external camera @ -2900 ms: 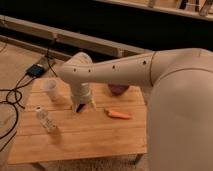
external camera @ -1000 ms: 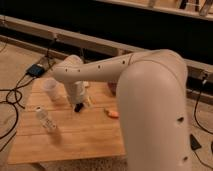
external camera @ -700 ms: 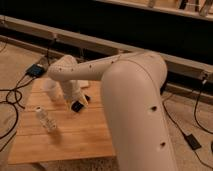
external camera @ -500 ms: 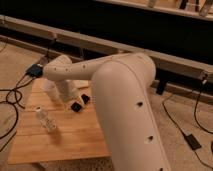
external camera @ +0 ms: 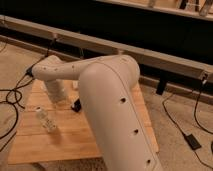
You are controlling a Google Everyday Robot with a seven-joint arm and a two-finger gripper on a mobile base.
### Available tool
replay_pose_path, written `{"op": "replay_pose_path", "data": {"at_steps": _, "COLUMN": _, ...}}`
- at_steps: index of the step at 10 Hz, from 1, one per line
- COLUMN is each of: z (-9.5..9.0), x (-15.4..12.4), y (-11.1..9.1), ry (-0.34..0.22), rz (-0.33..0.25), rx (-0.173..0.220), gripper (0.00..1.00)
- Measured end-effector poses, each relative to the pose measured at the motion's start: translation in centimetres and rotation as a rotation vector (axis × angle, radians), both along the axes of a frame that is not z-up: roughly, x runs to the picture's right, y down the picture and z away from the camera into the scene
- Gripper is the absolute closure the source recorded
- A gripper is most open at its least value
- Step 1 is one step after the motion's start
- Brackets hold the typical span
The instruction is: Knock the bottle over
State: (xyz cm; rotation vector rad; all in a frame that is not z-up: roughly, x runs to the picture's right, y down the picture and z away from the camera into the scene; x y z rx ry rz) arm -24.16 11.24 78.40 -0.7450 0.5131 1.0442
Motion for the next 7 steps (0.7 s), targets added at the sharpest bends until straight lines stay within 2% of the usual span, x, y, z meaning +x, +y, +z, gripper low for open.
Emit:
{"op": "replay_pose_path", "data": {"at_steps": 3, "z": -1.1, "x": -2.3, "y": 0.5, "ry": -0.054, "rz": 0.015, "rx": -0.026, "gripper": 0.35}}
{"op": "replay_pose_path", "data": {"at_steps": 7, "z": -3.5, "x": -5.1, "y": 2.6, "ry": -0.127, "rz": 0.059, "rx": -0.098, "gripper": 0.35}}
